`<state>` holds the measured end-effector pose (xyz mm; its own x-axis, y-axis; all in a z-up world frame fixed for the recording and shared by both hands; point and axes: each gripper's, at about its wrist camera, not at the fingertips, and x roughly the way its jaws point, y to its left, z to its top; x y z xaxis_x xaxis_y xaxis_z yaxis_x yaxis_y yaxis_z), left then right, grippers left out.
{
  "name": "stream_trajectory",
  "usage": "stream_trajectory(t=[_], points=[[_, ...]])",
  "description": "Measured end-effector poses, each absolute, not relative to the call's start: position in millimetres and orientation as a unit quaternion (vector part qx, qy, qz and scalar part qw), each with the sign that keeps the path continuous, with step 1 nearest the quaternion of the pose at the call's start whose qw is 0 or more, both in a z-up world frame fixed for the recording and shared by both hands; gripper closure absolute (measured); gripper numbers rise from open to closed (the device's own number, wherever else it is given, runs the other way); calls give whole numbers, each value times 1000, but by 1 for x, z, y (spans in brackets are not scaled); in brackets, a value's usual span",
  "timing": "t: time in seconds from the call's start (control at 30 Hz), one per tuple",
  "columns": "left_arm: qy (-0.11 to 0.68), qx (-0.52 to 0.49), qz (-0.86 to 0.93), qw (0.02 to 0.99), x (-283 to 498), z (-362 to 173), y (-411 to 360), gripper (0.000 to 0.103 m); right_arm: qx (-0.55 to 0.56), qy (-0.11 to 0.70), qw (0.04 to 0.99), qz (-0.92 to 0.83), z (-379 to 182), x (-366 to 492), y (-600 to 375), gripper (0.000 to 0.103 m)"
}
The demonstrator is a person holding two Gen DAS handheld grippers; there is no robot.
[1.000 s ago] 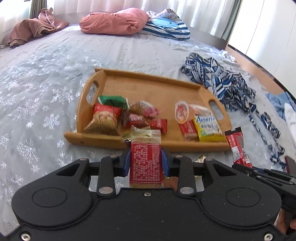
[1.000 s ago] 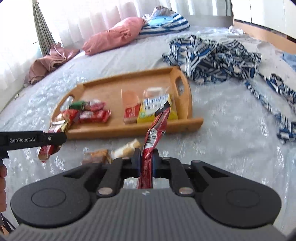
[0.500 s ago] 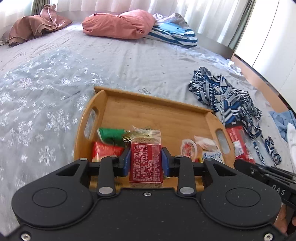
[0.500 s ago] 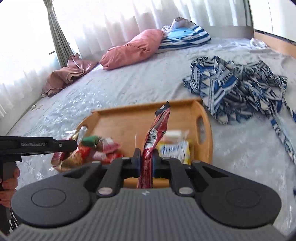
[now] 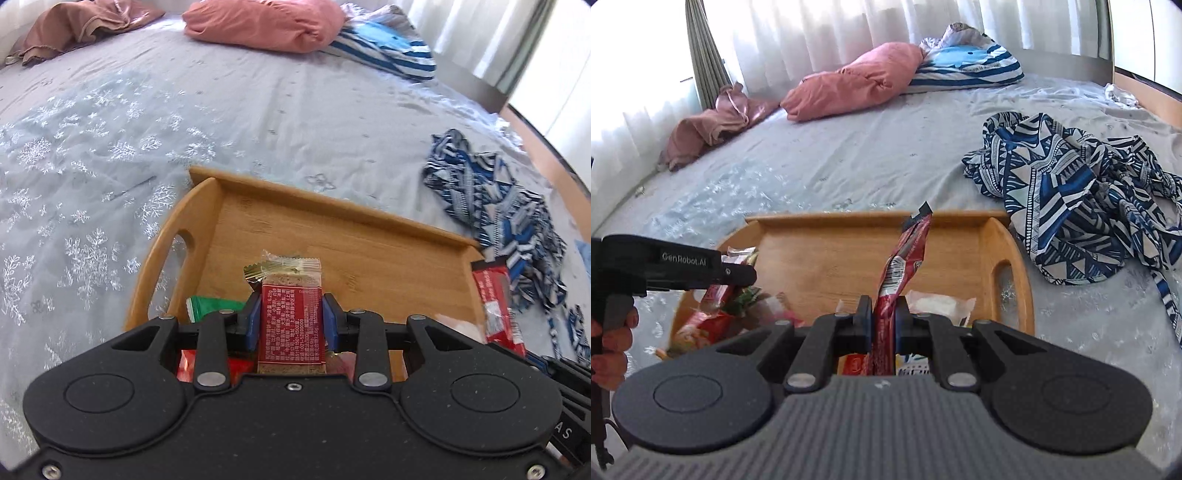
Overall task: Organize snacks
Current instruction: 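Carry the red cake packet and red bar onto the tray and open both tools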
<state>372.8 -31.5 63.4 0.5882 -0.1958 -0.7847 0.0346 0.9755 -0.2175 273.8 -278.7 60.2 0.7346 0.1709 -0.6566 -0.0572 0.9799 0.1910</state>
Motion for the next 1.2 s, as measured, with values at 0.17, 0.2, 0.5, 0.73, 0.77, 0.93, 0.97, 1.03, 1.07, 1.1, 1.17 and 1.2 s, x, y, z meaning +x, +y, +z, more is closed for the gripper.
stream_trajectory(t=[0.17,0.2,0.5,0.73,0.77,0.93,0.97,1.03,1.07,1.1,1.17,1.2], points=[[452,-79,-47,887,394,56,-33,71,85,369,924,53,49,292,-285,89],[453,-77,-45,887,397,54,-33,71,85,371,923,56,47,295,-285,89],[456,-61,-40,887,411,47,-36,71,90,387,916,61,30,308,-282,89],[458,-54,-42,886,414,42,-39,71,95,386,915,63,27,310,-283,89],[459,-55,-41,886,414,41,-39,71,97,386,915,63,27,310,-283,89],[462,-46,-38,885,413,37,-40,71,98,383,916,63,27,308,-283,76],[463,-45,-38,885,413,37,-40,71,97,382,917,62,28,307,-282,71],[464,-44,-37,884,414,36,-39,71,91,380,919,62,29,306,-281,71],[465,-44,-36,884,414,35,-38,71,88,378,919,61,30,305,-281,71],[466,-44,-36,883,414,35,-38,71,86,378,920,60,30,304,-281,71],[466,-43,-35,883,414,34,-37,71,85,377,920,58,31,304,-281,68],[466,-42,-35,883,414,33,-37,71,85,377,920,58,32,303,-281,66]])
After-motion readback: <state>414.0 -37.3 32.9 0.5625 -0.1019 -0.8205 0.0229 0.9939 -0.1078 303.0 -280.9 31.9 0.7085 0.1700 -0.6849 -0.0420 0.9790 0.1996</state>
